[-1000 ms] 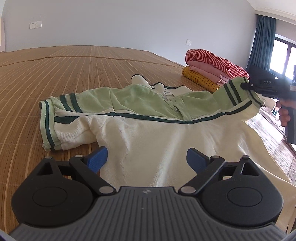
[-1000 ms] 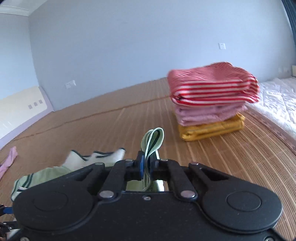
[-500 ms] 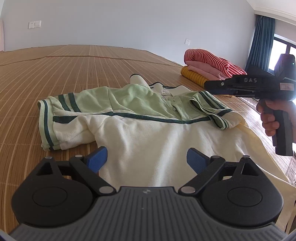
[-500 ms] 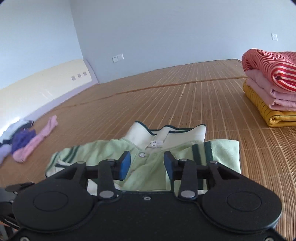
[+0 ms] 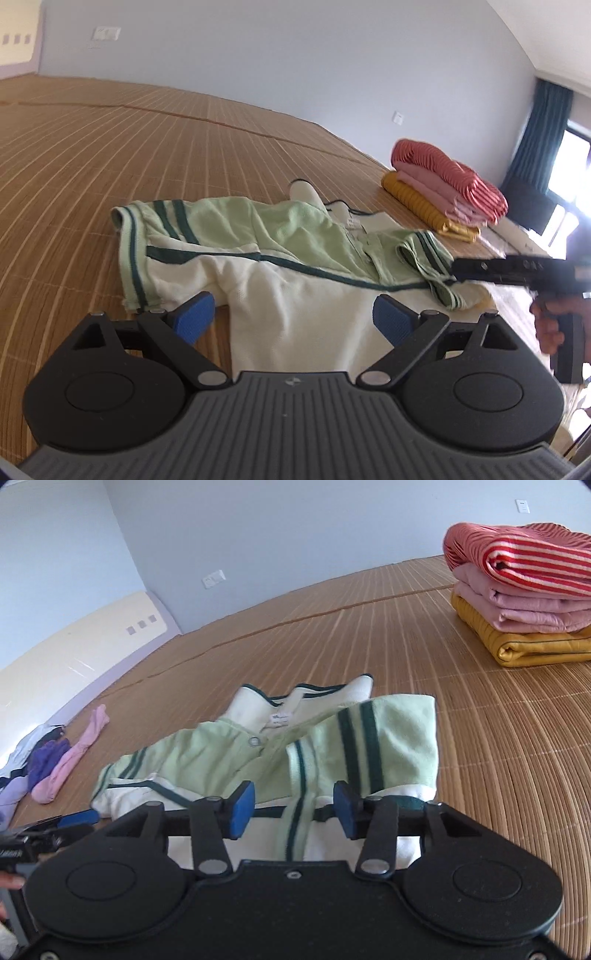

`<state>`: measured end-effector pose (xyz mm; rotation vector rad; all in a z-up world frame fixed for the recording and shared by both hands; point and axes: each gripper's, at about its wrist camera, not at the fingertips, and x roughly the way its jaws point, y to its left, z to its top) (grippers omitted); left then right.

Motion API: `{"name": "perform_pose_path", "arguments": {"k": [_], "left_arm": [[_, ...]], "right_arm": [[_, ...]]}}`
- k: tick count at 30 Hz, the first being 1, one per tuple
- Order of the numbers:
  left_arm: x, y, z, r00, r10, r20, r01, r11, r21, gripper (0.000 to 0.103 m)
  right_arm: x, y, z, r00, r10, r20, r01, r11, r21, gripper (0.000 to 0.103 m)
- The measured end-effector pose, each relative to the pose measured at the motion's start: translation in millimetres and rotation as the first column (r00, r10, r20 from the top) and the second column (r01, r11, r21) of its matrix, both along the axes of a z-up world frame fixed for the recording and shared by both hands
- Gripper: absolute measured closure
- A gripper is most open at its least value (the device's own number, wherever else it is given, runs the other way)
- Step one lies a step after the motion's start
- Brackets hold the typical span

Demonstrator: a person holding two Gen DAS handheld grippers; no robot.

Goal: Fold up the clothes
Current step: 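Lift the sleeve and fold it across the cream body, open right gripper, then grasp the other green sleeve with the left gripper and fold it over the body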

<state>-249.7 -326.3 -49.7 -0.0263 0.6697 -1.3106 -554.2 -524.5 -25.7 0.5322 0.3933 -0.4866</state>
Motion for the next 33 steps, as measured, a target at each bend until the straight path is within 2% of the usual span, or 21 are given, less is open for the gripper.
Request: {"name": "perform_pose_path", "arguments": {"k": [2, 4, 7, 10, 14, 15, 16, 17, 18, 19, 23, 24, 25, 27, 28, 30, 33], "left_arm": [[21.8, 5.8, -3.0, 0.991, 0.071, -0.114, -0.071, 0.997, 0.004, 0.008], [41.7, 10.6, -7.8, 0.966, 0.133, -0.221, -0.132, 0.991, 0.019, 0.008], [60.1, 13.8, -16.2, 0.933, 0.174, -0.315, -0.180, 0.984, 0.008, 0.008], [63.5, 10.8, -13.7, 0.930, 0.204, -0.305, -0.213, 0.977, 0.002, 0.008], [61.1, 2.1, -18.8, 0.933, 0.193, -0.304, -0.211, 0.977, -0.028, 0.009], [59.4, -0.6, -18.9, 0.938, 0.196, -0.285, -0.213, 0.977, -0.029, 0.014], [58.1, -3.2, -18.9, 0.944, 0.201, -0.260, -0.214, 0.977, -0.021, 0.031], [57.8, -5.6, -19.2, 0.951, 0.204, -0.233, -0.212, 0.977, -0.007, 0.042], [58.2, -7.9, -20.0, 0.956, 0.202, -0.214, -0.208, 0.978, -0.004, 0.063], [58.6, -10.3, -20.9, 0.960, 0.200, -0.195, -0.204, 0.979, 0.000, 0.069], [56.3, -25.3, -9.3, 0.973, 0.185, -0.140, -0.189, 0.982, -0.017, 0.074], [51.0, -30.0, -3.4, 0.980, 0.171, -0.101, -0.174, 0.984, -0.027, 0.075], [39.5, -35.5, 5.7, 0.989, 0.142, -0.026, -0.143, 0.989, -0.043, 0.075], [14.4, -47.0, 22.1, 0.990, 0.077, 0.122, -0.070, 0.996, -0.060, 0.075], [-1.7, -53.6, 27.1, 0.981, 0.026, 0.191, -0.017, 0.999, -0.049, 0.075], [-32.5, -66.4, 34.9, 0.947, -0.074, 0.312, 0.082, 0.997, -0.013, 0.075], [-74.3, -84.8, 25.0, 0.876, -0.220, 0.429, 0.192, 0.976, 0.107, 0.074]], "right_arm": [[-3.6, 17.5, -0.2, 0.999, 0.051, -0.002, -0.051, 0.998, 0.021, 0.044], [1.4, 32.1, -5.7, 0.994, 0.104, -0.039, -0.103, 0.994, 0.022, 0.036], [6.9, 48.6, -13.0, 0.983, 0.158, -0.089, -0.158, 0.987, 0.001, 0.036], [9.6, 57.1, -18.3, 0.971, 0.190, -0.145, -0.195, 0.981, -0.018, 0.036], [7.7, 56.0, -27.6, 0.971, 0.187, -0.148, -0.189, 0.982, 0.002, 0.036], [7.3, 55.2, -29.9, 0.971, 0.186, -0.147, -0.187, 0.982, 0.010, 0.036], [4.4, 53.8, -32.0, 0.972, 0.188, -0.141, -0.188, 0.982, 0.012, 0.036], [3.9, 54.1, -32.1, 0.972, 0.189, -0.139, -0.190, 0.982, 0.012, 0.036], [4.0, 55.4, -32.5, 0.971, 0.191, -0.143, -0.192, 0.981, 0.007, 0.035], [4.1, 56.8, -32.8, 0.970, 0.193, -0.146, -0.194, 0.981, 0.001, 0.032], [4.3, 62.3, -34.2, 0.967, 0.199, -0.161, -0.204, 0.979, -0.020, 0.028], [4.4, 63.7, -34.5, 0.966, 0.200, -0.164, -0.207, 0.978, -0.025, 0.027], [4.5, 65.1, -34.9, 0.965, 0.201, -0.168, -0.209, 0.977, -0.031, 0.025], [4.6, 67.9, -35.5, 0.963, 0.204, -0.175, -0.214, 0.976, -0.041, 0.022], [4.7, 69.3, -35.9, 0.962, 0.206, -0.179, -0.217, 0.975, -0.047, 0.022], [4.7, 69.6, -35.5, 0.961, 0.207, -0.183, -0.219, 0.975, -0.047, 0.022], [5.6, 70.9, -35.8, 0.960, 0.208, -0.187, -0.222, 0.973, -0.057, 0.022]]}}
